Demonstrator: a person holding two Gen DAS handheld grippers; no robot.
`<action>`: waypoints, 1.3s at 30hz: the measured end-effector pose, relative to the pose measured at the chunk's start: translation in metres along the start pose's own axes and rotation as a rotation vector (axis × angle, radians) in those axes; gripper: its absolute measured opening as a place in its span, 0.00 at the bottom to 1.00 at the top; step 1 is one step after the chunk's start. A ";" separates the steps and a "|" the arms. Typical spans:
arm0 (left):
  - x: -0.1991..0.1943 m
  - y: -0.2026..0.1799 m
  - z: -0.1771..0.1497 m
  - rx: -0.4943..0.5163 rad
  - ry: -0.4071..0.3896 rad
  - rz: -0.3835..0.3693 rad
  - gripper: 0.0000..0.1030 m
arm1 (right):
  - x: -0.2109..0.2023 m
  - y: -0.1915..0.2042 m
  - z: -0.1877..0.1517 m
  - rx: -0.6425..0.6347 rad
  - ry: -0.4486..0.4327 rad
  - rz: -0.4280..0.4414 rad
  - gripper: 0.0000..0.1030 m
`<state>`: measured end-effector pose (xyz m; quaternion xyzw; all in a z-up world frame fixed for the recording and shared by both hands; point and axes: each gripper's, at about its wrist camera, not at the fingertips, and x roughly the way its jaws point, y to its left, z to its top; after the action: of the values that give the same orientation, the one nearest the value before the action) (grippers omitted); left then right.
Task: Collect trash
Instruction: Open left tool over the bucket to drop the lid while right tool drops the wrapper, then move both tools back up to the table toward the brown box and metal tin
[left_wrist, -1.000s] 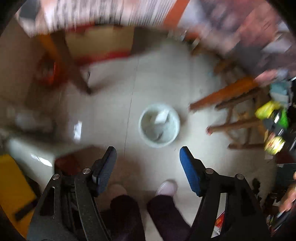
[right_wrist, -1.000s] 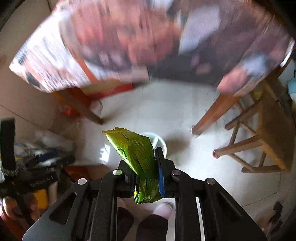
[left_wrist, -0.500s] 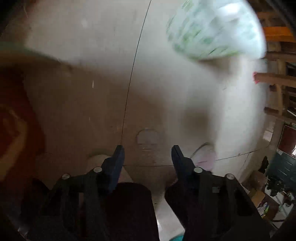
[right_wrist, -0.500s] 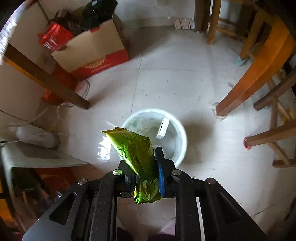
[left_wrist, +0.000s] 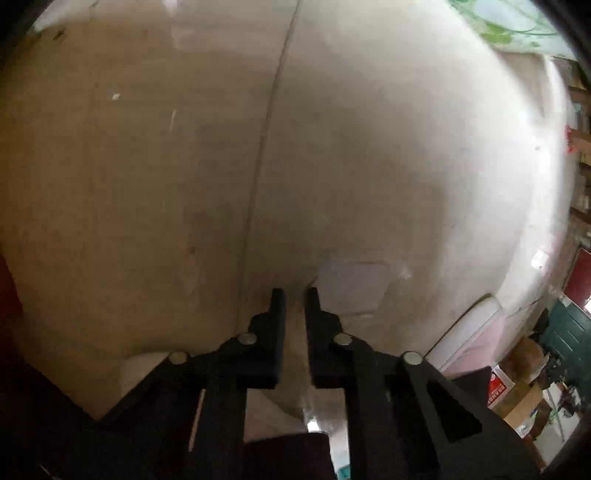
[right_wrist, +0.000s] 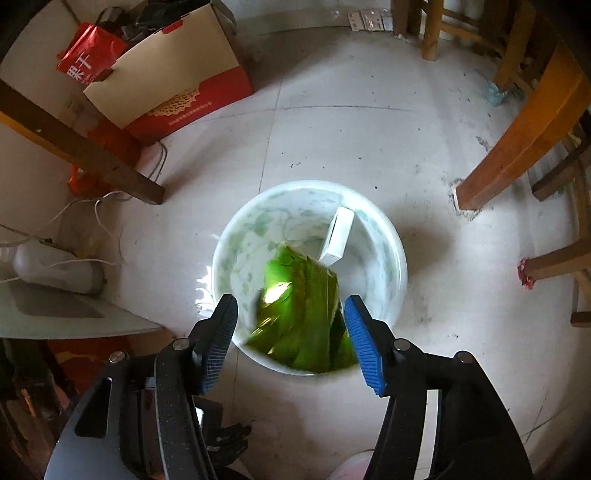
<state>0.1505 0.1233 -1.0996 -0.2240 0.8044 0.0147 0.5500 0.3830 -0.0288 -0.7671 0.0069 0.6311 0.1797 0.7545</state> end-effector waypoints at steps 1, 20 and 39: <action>-0.001 -0.001 0.000 0.001 -0.007 -0.002 0.07 | 0.003 -0.001 -0.001 0.005 0.002 0.002 0.55; -0.248 -0.073 -0.011 0.160 -0.415 -0.016 0.00 | -0.046 -0.012 -0.002 0.016 0.025 -0.059 0.55; -0.448 -0.207 0.004 0.324 -0.550 0.054 0.45 | -0.197 0.009 0.055 0.036 -0.069 -0.055 0.55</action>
<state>0.3635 0.0926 -0.6556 -0.0997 0.6233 -0.0388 0.7746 0.4062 -0.0631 -0.5670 0.0094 0.6080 0.1470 0.7802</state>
